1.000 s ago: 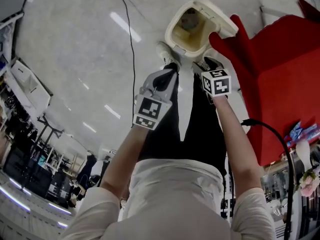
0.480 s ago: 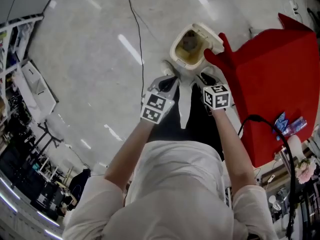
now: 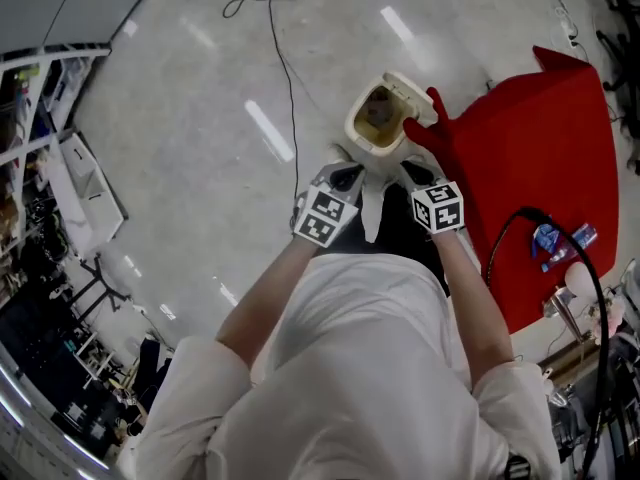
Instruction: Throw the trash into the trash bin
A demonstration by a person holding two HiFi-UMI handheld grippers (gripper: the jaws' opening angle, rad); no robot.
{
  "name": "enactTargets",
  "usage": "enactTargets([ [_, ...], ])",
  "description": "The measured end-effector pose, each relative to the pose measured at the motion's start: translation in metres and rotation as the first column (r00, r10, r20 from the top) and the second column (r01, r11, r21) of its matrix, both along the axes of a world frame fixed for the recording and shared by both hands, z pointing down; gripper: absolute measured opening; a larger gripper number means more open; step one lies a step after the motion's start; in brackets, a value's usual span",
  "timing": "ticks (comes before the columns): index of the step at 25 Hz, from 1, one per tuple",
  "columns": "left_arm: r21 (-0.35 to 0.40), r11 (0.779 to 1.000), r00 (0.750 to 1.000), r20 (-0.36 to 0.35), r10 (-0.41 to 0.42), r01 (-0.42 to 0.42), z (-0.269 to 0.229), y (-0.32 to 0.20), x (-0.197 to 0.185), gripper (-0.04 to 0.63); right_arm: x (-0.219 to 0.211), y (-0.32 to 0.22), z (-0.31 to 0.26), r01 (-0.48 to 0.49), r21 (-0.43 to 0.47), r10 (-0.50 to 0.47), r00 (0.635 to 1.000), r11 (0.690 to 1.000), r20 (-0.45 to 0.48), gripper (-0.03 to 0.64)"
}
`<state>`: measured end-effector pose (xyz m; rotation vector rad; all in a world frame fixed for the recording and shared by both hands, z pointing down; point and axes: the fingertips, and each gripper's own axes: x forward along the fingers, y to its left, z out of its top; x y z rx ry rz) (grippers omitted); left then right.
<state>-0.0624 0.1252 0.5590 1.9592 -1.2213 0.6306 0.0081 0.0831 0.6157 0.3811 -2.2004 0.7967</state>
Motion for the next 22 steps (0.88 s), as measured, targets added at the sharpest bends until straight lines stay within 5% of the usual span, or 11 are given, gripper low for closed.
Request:
enactTargets([
  [15, 0.036, 0.999, 0.999, -0.025, 0.031, -0.030, -0.049, -0.003, -0.001, 0.005, 0.007, 0.006, -0.084, 0.043, 0.099, -0.047, 0.998, 0.994, 0.036, 0.002],
  [22, -0.009, 0.999, 0.998, -0.043, 0.051, -0.051, -0.055, -0.004, 0.003, 0.005, 0.011, 0.004, -0.092, 0.047, 0.112, -0.051, 0.998, 0.993, 0.033, 0.002],
])
